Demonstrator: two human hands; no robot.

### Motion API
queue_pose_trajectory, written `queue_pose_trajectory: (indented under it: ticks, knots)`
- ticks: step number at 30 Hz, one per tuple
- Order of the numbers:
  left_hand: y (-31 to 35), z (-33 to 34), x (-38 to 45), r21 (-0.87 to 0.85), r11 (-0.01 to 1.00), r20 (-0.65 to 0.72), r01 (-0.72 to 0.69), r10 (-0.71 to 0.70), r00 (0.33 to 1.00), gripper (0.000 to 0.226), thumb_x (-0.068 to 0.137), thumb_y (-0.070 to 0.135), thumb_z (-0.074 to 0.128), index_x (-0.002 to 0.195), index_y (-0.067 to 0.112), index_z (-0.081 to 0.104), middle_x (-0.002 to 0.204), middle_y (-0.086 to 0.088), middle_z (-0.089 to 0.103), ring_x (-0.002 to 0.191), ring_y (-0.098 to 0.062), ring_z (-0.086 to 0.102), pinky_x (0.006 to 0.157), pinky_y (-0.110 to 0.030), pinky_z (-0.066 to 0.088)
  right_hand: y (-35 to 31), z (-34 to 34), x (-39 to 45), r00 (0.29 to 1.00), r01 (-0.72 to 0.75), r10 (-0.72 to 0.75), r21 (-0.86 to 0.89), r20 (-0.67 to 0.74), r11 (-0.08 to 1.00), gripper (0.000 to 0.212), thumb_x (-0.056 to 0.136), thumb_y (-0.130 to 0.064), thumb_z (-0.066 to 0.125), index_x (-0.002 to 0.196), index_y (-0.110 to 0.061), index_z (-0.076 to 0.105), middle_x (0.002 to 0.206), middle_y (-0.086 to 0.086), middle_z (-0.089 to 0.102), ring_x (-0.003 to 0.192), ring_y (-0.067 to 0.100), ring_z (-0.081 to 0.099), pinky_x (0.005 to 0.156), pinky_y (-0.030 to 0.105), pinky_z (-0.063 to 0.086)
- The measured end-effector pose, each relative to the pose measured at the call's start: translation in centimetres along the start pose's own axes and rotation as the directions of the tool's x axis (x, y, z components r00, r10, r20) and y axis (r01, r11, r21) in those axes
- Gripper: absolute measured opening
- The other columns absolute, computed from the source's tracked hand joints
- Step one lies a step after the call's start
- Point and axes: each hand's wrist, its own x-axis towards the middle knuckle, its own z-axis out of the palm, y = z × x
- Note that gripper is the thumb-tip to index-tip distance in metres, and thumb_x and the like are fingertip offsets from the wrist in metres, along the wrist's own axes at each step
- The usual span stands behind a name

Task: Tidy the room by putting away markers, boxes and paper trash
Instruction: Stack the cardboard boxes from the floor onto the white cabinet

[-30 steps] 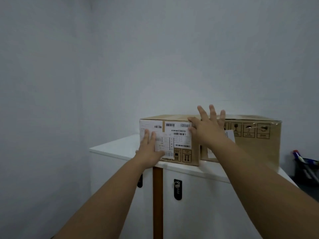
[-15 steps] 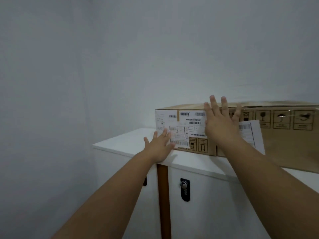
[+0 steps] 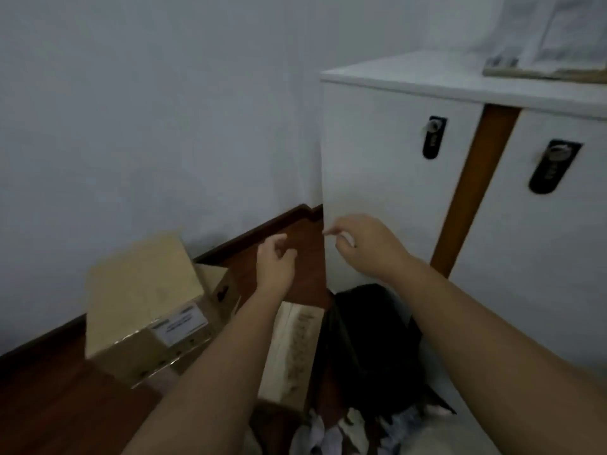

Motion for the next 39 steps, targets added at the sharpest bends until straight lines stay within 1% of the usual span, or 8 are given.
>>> queue_pose_trajectory:
  ticks: [7,11,16,20,22,26,33,39]
  knots:
    - [-19.8,-7.4,-5.3,0.234,0.805,0.061,0.545,-0.572,0.818,0.04,0.091,0.023,0.059,0.13,0.017,0.051,0.131,-0.008,0.055,0.107,-0.023,0.055,0.088,-0.034,0.045,2.7,22.2,-5.8,0.736,-0.608,0.413,0.255,0.537,0.752,0.023,0.095,-0.026,0.049,0.108,-0.027,0.068,0.115,-0.002,0.064,0.104,0.018,0.061,0.083,0.027,0.051]
    - [-26.5,-9.4,-6.9,0.338,0.697,0.114,0.633,-0.698,0.707,0.049,0.091,0.018,0.059,0.136,0.001,0.049,0.133,-0.019,0.056,0.117,-0.034,0.056,0.086,-0.034,0.047,4.5,31.1,-10.0,0.479,-0.84,0.531,0.19,0.699,0.508,0.022,0.093,-0.013,0.054,0.11,-0.008,0.067,0.114,0.009,0.064,0.104,0.027,0.06,0.087,0.034,0.05]
    - [-32.4,-9.8,-7.0,0.355,0.67,0.113,0.652,-0.723,0.682,0.038,0.084,0.018,0.069,0.118,0.005,0.059,0.126,-0.017,0.062,0.097,-0.019,0.062,0.072,-0.016,0.042,6.7,37.3,-13.3,0.241,-0.965,0.676,0.099,0.696,0.242,0.035,0.093,-0.004,0.05,0.06,-0.014,0.05,0.069,0.006,0.05,0.065,0.019,0.048,0.057,0.027,0.038]
    - [-36.4,-9.5,-6.2,0.335,0.674,0.146,0.658,-0.727,0.671,0.09,0.079,0.02,0.078,0.151,0.002,0.026,0.154,-0.015,0.035,0.139,-0.028,0.037,0.112,-0.038,0.034,7.3,40.7,-14.4,0.112,-0.991,0.697,0.135,0.708,0.023,0.017,0.098,-0.014,0.044,0.104,-0.004,0.057,0.099,0.013,0.055,0.091,0.025,0.053,0.086,0.034,0.044]
    - [-38.4,-9.4,-5.9,0.249,0.661,0.21,0.708,-0.75,0.627,0.104,0.074,0.019,0.082,0.154,0.007,0.017,0.156,-0.013,0.032,0.14,-0.027,0.036,0.114,-0.045,0.033,7.6,42.6,-14.8,0.05,-0.978,0.676,0.174,0.735,-0.116,0.047,0.097,-0.027,0.048,0.14,-0.009,0.042,0.133,0.012,0.052,0.117,0.029,0.051,0.102,0.038,0.041]
    - [-40.1,-8.6,-4.5,0.18,0.622,0.21,0.762,-0.781,0.588,0.118,0.059,0.02,0.088,0.154,0.014,0.017,0.15,-0.01,0.04,0.127,-0.023,0.046,0.104,-0.04,0.042,8.3,44.6,-13.6,0.05,-0.904,0.634,0.305,0.772,-0.3,0.041,0.092,-0.035,0.06,0.124,-0.009,0.06,0.123,0.013,0.063,0.105,0.027,0.06,0.092,0.035,0.05]
    - [-35.4,-7.2,-2.1,0.042,0.741,0.0,0.67,-0.671,0.741,0.065,0.075,0.021,0.077,0.133,0.018,0.047,0.129,-0.006,0.046,0.105,-0.02,0.054,0.089,-0.032,0.049,7.0,40.8,-10.4,0.247,-0.719,0.76,0.639,0.601,-0.272,0.04,0.091,-0.022,0.06,0.131,-0.026,0.057,0.121,0.01,0.066,0.107,0.029,0.064,0.093,0.049,0.053]
    - [-28.4,-8.9,-1.7,-0.211,0.657,0.018,0.724,-0.738,0.675,0.057,0.072,0.027,0.074,0.115,0.024,0.037,0.103,-0.006,0.058,0.087,-0.026,0.063,0.071,-0.044,0.059,4.5,33.2,-6.5,0.363,-0.652,0.757,0.729,0.543,-0.21,0.034,0.094,-0.026,0.054,0.128,-0.027,0.06,0.114,0.001,0.07,0.102,0.021,0.063,0.091,0.047,0.047]
